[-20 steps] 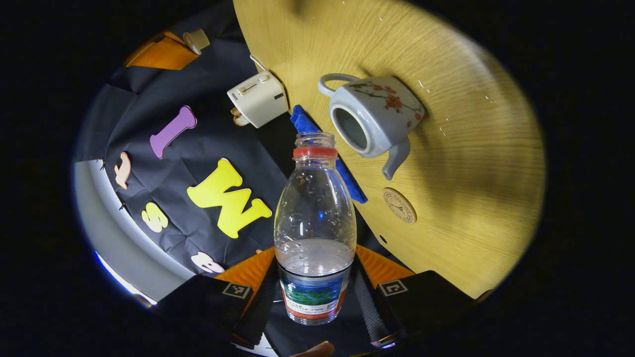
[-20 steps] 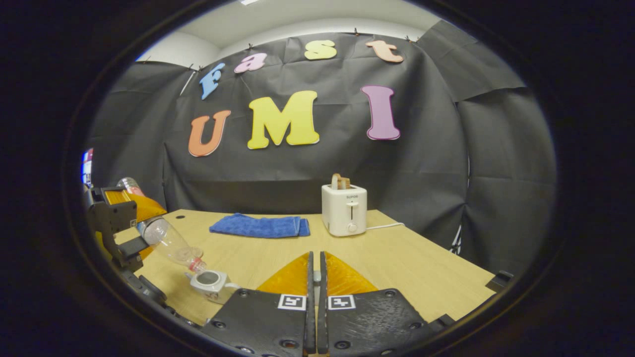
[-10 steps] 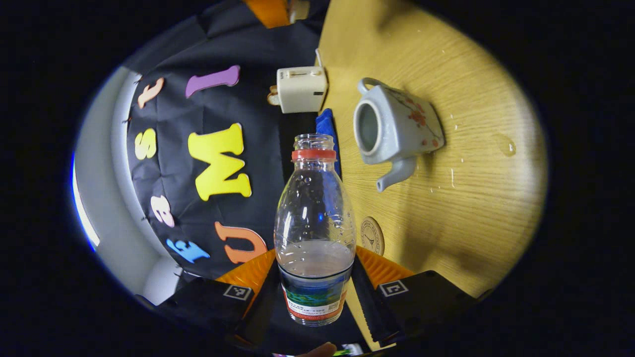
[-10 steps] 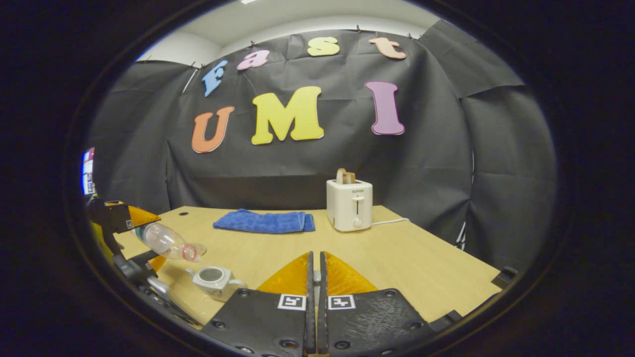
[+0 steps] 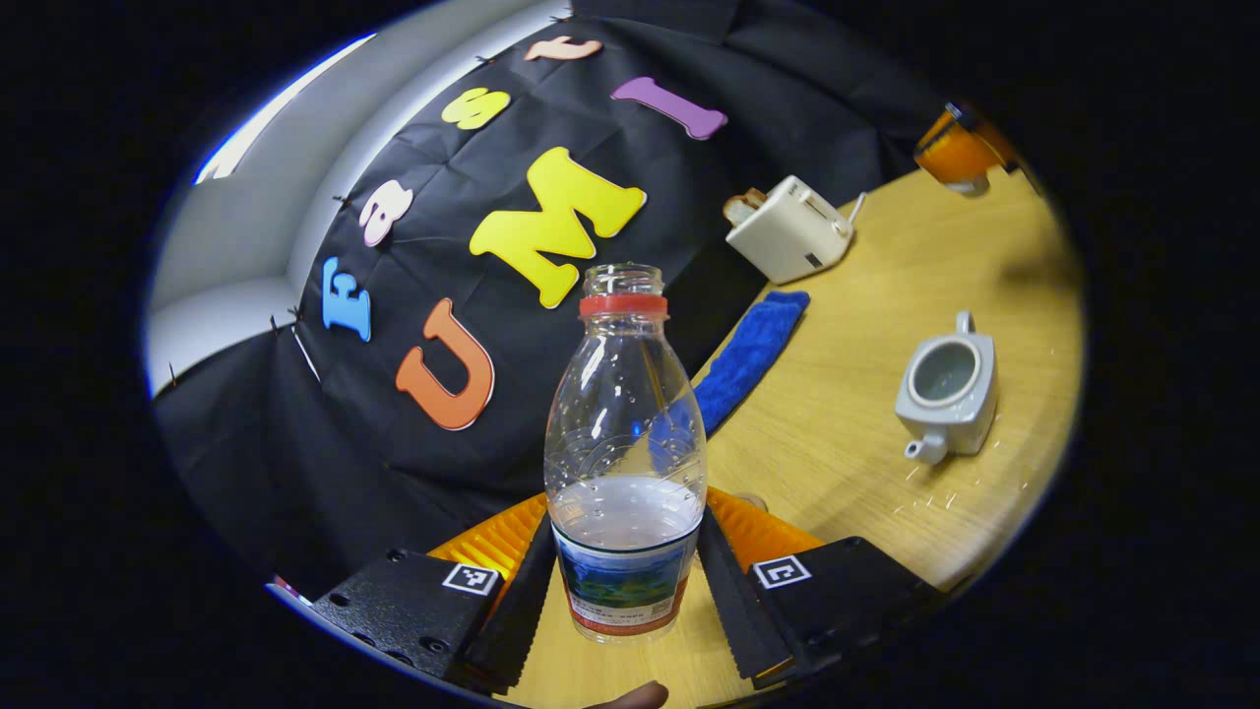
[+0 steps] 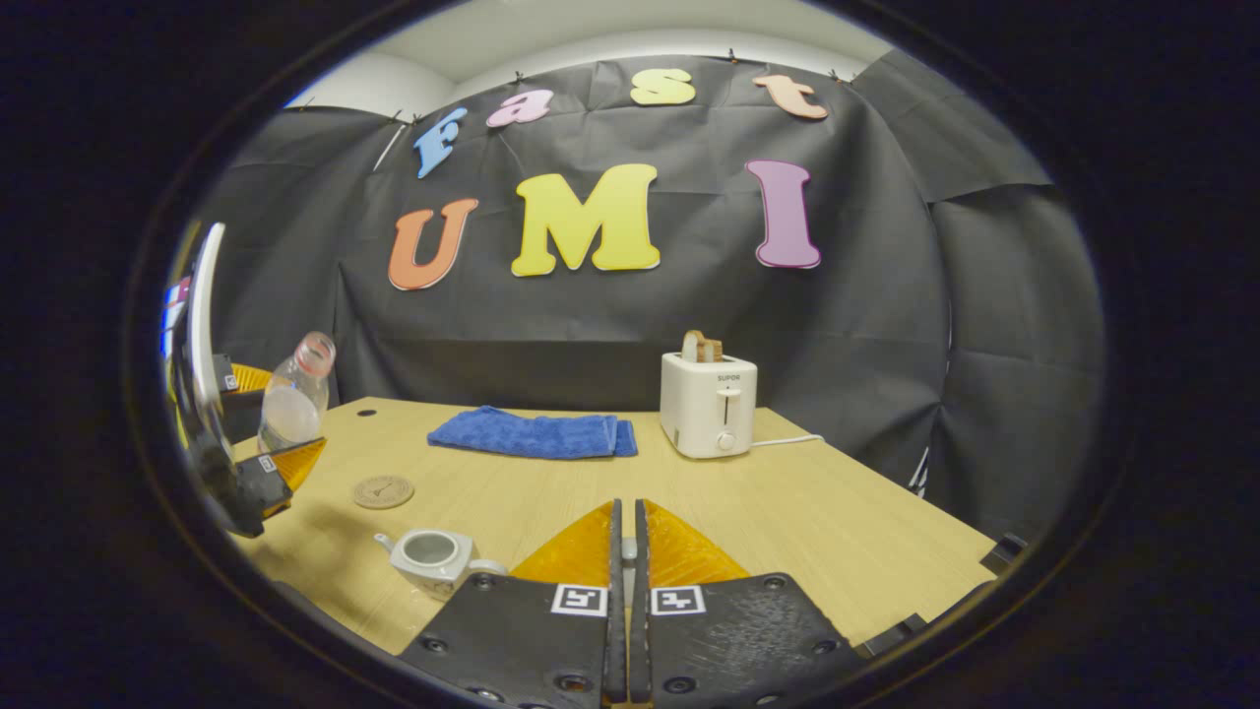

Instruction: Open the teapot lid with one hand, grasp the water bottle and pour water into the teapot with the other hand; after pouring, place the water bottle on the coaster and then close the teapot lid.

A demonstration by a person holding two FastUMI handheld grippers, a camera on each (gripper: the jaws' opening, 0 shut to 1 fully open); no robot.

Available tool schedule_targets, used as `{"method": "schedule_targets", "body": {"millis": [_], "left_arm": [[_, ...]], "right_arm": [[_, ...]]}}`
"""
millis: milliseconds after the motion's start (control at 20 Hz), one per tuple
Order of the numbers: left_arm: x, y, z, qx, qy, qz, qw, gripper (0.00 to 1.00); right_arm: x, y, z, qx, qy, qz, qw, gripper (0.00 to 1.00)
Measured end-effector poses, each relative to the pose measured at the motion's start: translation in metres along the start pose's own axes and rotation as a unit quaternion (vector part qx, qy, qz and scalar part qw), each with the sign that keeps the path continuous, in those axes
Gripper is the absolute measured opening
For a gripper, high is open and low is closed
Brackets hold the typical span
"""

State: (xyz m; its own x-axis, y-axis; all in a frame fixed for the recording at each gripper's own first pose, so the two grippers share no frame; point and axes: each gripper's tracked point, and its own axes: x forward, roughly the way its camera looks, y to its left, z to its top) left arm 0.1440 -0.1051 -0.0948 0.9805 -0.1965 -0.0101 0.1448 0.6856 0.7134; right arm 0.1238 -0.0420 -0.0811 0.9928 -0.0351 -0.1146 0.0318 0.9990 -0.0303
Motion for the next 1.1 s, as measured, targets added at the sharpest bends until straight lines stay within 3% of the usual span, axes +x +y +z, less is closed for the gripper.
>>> {"method": "schedule_targets", "body": {"millis": [300,650,900,1100], "left_arm": [[0.011,0.016,-0.001,-0.155,-0.007,0.002,0.988,0.78],[0.028,0.041,-0.018,-0.328,-0.012,0.0,0.945,0.79],[0.064,0.055,-0.036,-0.386,-0.011,0.005,0.922,0.79],[0.093,0.031,-0.037,-0.447,-0.007,-0.03,0.894,0.8]], "right_arm": [[0.01,0.013,0.005,-0.014,-0.002,0.001,1.0,0.01],[0.017,0.029,0.01,-0.024,-0.01,0.012,1.0,0.01],[0.021,0.038,-0.002,-0.022,0.004,0.027,0.999,0.01],[0.025,0.039,-0.007,-0.016,0.008,0.035,0.999,0.0]]}}
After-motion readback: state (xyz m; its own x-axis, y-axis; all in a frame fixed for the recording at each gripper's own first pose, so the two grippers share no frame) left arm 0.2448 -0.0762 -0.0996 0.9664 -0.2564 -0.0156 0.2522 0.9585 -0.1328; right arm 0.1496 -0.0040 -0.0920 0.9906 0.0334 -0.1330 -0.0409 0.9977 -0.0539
